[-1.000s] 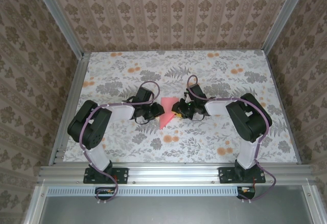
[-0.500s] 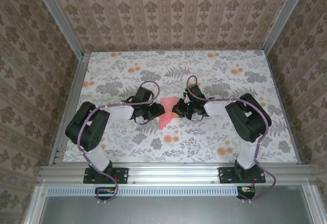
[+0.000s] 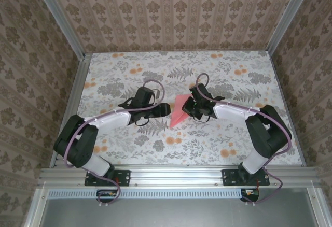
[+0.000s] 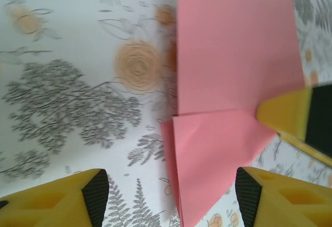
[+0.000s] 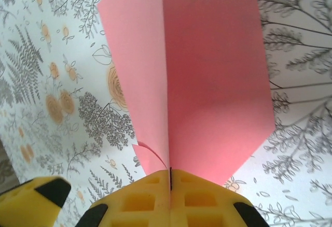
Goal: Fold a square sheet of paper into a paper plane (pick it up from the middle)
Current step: Fourth fold the wing at the center of the table.
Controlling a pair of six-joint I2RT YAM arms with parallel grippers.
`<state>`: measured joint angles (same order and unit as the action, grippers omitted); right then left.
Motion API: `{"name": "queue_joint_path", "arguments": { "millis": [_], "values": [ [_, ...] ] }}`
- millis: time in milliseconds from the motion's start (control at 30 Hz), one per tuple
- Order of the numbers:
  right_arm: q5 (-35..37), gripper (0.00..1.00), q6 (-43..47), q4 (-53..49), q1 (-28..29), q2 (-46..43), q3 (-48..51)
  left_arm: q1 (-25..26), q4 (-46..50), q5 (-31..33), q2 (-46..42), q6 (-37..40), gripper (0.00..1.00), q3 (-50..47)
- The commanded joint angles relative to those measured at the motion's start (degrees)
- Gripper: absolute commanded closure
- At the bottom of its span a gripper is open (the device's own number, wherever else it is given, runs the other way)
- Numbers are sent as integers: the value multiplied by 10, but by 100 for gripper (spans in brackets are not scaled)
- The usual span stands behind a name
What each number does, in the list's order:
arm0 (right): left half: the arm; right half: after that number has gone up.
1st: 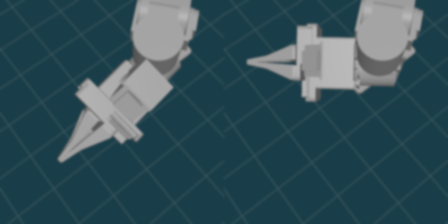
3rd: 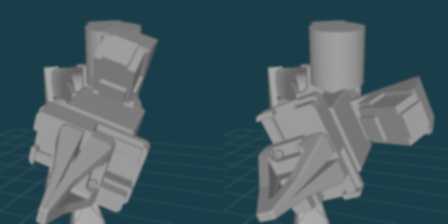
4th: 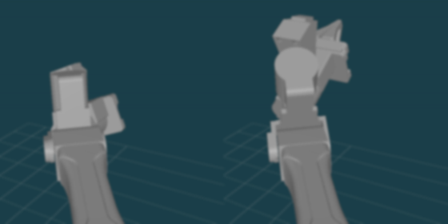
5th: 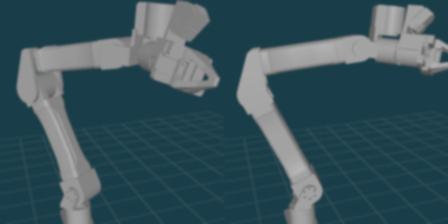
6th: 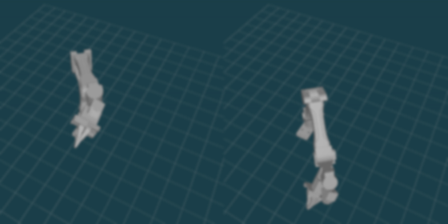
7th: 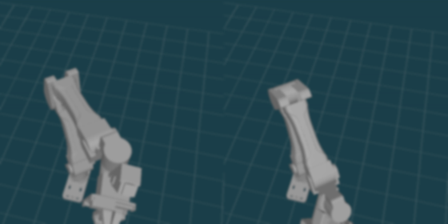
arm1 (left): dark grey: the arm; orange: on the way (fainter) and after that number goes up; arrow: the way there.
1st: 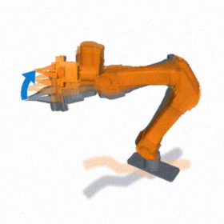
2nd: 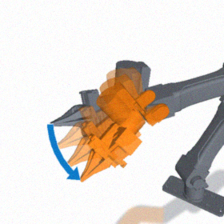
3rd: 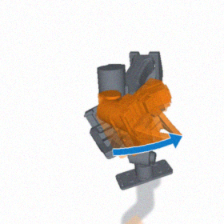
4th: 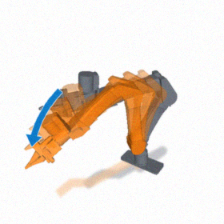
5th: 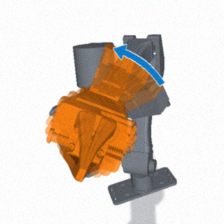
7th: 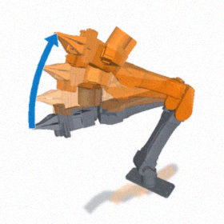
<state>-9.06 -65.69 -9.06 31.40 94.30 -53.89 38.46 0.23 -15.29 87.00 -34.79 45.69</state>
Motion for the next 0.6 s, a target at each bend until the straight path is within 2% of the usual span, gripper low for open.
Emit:
{"name": "queue_joint_path", "arguments": {
  "millis": [0, 67, 267, 567],
  "values": [
    [67, 100, -62, -57, 10, -2, -17, 48, -10, 46, -19, 127, 31, 3],
    [75, 100, -85, -52, 14, 0, -16, 76, -37, 73, -21, 171, 30, -8],
    [79, 100, -131, -47, 16, -5, -12, 121, -104, 135, -20, 235, 30, -38],
    [41, 100, -178, -25, 11, -4, -16, 123, -178, 105, 26, 274, 37, -58]
  ]
}}
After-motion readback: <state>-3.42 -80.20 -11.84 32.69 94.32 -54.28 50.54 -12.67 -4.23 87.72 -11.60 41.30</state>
